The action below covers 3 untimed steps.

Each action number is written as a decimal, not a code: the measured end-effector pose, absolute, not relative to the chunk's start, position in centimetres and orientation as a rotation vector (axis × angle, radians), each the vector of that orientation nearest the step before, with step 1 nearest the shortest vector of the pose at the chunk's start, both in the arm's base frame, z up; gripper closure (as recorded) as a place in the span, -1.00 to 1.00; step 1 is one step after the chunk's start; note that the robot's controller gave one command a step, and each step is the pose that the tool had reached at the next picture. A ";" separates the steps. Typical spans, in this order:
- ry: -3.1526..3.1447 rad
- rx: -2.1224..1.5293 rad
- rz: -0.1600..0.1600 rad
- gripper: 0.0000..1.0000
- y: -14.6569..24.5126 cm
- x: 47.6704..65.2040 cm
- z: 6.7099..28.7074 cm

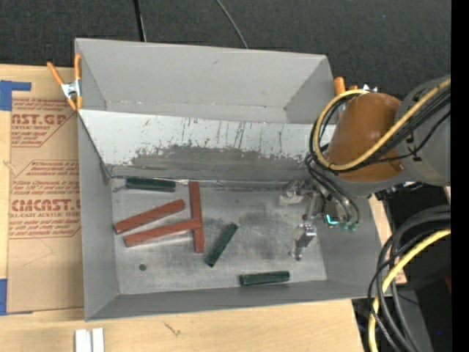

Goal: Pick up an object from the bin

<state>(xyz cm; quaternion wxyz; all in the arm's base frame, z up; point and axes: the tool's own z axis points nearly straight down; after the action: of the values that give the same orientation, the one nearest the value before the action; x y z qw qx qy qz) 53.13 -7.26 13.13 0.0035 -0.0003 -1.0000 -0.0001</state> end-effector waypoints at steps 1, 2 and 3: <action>-3.142 0.001 0.001 -1.00 -7.3 53.3 13.5; -3.147 0.104 0.006 -1.00 -4.6 52.7 11.5; -3.133 0.226 -0.001 -1.00 0.1 53.6 9.5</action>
Offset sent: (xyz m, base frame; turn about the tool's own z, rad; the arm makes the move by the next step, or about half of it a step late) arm -0.0143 0.0688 -0.0471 -0.1642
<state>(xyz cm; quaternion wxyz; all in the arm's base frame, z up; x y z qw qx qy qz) 53.64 0.10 9.48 0.0002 0.0718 -0.9974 -0.0002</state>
